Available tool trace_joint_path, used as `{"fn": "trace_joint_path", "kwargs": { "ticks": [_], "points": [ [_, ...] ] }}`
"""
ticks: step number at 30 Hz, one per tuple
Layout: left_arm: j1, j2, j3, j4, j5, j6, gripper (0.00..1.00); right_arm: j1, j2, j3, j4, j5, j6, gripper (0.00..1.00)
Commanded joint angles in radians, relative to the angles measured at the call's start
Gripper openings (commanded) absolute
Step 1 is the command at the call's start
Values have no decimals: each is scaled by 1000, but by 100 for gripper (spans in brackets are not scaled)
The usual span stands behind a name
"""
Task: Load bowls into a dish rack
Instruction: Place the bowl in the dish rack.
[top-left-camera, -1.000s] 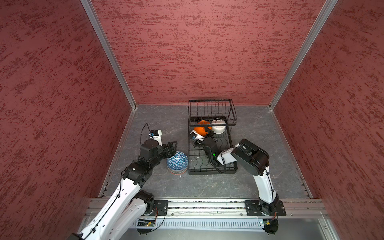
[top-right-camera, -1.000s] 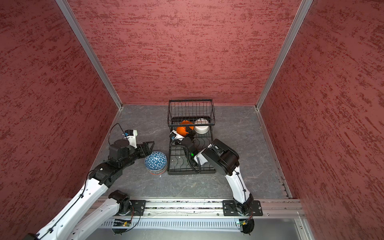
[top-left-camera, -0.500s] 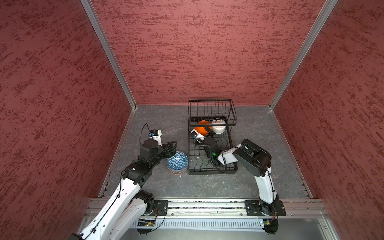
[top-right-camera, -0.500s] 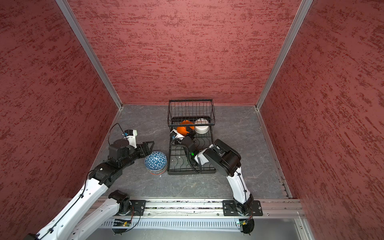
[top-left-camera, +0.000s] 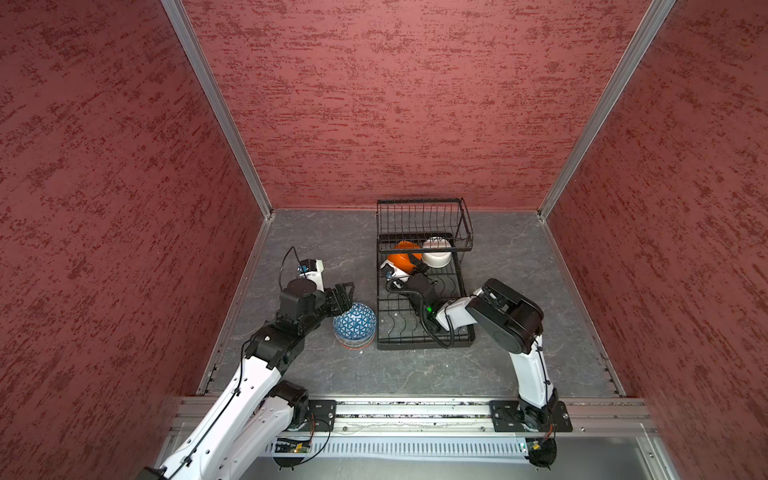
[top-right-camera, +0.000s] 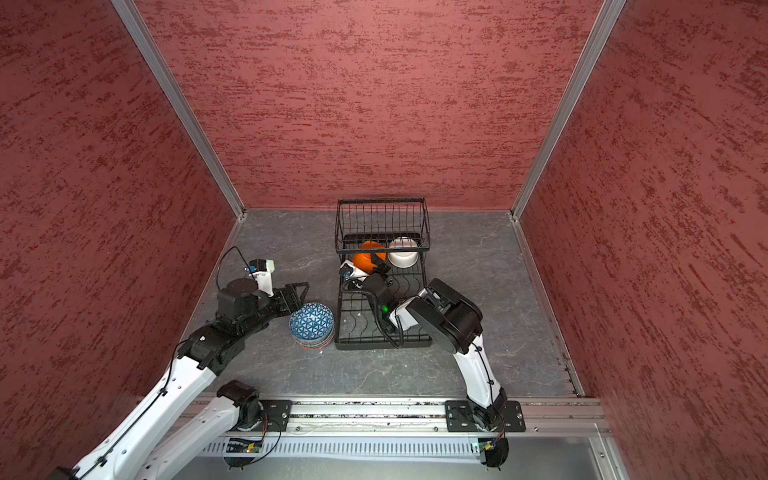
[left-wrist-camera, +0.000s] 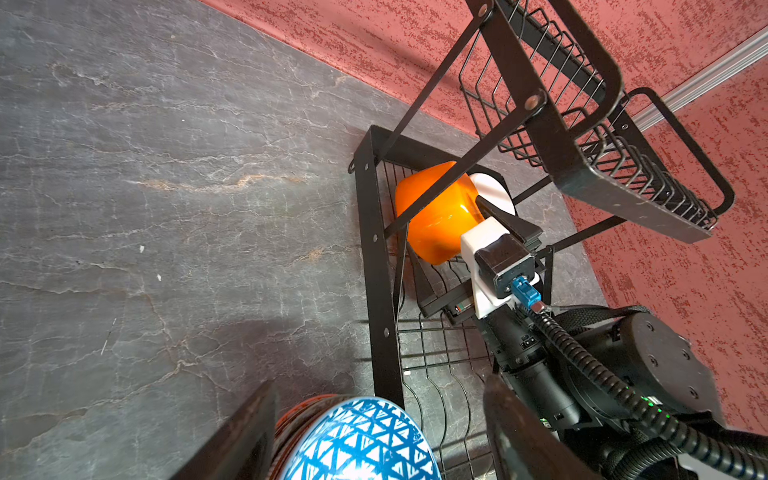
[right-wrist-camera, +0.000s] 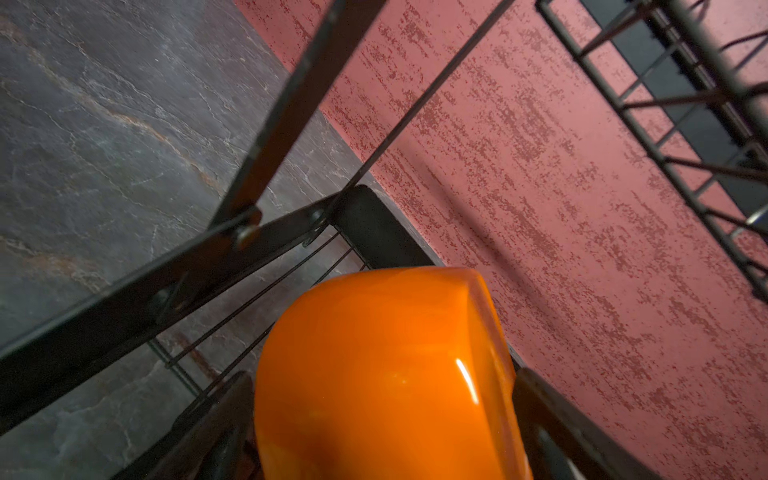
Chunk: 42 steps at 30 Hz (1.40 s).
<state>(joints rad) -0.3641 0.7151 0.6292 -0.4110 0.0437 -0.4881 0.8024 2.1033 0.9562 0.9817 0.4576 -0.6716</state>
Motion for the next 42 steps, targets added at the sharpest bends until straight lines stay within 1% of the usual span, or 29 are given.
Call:
{"fn": "trace_joint_path", "kwargs": {
  "ticks": [1, 19, 20, 26, 31, 42],
  "points": [
    [9, 0, -5, 3, 0, 15, 77, 9, -40, -14, -1, -20, 23, 99],
    [14, 1, -7, 8, 11, 14, 77, 16, -84, -49, -6, -5, 79, 98],
    [15, 1, -6, 8, 12, 15, 77, 16, -90, -54, -8, -4, 110, 99],
    [16, 1, 1, -3, 11, 16, 77, 17, -154, -111, -30, -8, 162, 99],
    [17, 3, 12, -27, 2, 0, 77, 19, -223, -153, -110, -36, 231, 99],
    [21, 23, 55, -112, -28, -26, 77, 22, -416, -200, -424, -190, 445, 98]
  ]
}}
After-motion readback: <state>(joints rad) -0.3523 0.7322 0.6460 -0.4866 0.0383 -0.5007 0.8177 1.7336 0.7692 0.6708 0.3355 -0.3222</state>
